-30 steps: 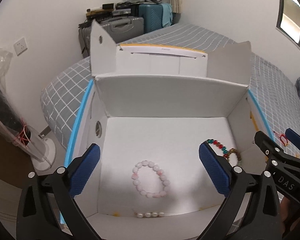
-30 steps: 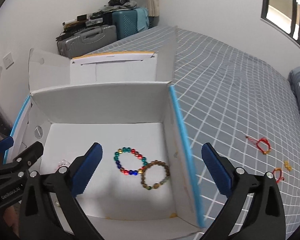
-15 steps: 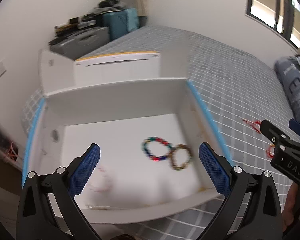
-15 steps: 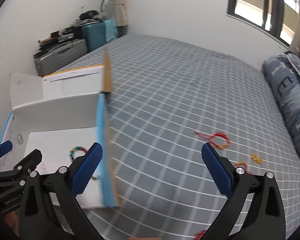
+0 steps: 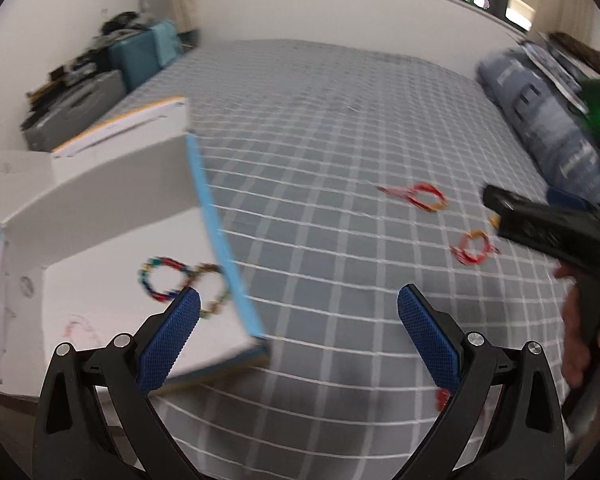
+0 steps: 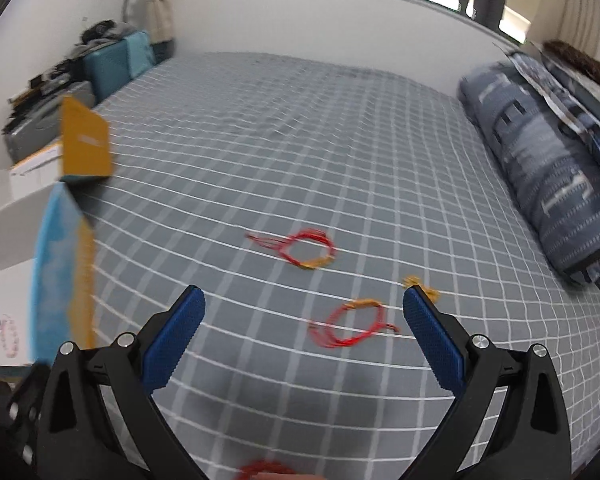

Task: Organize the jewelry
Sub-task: 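Withdraw both open tools from the box toward the bracelets on the bed, then grasp the red bead bracelet with the left tool while the right tool grasps the amber bead bracelet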

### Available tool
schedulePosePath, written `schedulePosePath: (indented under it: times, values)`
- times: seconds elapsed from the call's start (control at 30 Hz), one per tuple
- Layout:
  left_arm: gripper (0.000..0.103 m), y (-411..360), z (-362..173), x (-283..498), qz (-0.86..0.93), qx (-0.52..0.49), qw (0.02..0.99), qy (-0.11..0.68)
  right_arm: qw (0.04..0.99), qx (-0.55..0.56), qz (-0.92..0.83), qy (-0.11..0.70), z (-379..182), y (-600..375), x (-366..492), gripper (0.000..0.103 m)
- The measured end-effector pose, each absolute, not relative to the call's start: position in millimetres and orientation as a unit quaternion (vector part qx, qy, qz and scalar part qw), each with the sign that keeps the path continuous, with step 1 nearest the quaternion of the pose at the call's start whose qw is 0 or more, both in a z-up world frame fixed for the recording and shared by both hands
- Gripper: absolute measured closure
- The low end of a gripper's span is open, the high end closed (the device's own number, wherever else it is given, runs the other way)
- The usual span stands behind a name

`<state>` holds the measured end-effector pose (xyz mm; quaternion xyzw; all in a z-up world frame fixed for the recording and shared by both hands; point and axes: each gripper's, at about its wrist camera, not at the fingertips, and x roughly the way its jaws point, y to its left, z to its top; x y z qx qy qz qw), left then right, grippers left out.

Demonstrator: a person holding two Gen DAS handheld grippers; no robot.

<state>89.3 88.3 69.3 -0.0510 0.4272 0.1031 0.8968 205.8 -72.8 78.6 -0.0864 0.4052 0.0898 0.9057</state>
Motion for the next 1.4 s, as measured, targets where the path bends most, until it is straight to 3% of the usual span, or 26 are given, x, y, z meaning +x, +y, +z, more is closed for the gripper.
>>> schedulePosePath:
  times: [0.53,1.0,1.23,1.4]
  values:
    - [0.006,-14.9,5.2,86.3,0.013,-0.003,0.880,0.475,0.882,-0.054,0.043,0.466,-5.4,-156.7,301.7,0.008]
    - [0.006,-33.5,-45.5,98.8,0.000,0.006,0.851,0.524,0.864,-0.032,0.036,0.501,-49.0,-192.3,343.6,0.008]
    - [0.008,-41.1,-61.7,94.3,-0.001,0.011,0.840,0.542,0.857,-0.018,0.037,0.514,-57.3,-198.3,346.1,0.020]
    - [0.020,-44.4,-62.5,89.2,0.003,0.015,0.841,0.541,0.857,-0.022,0.033,0.514,-58.0,-197.4,345.8,0.038]
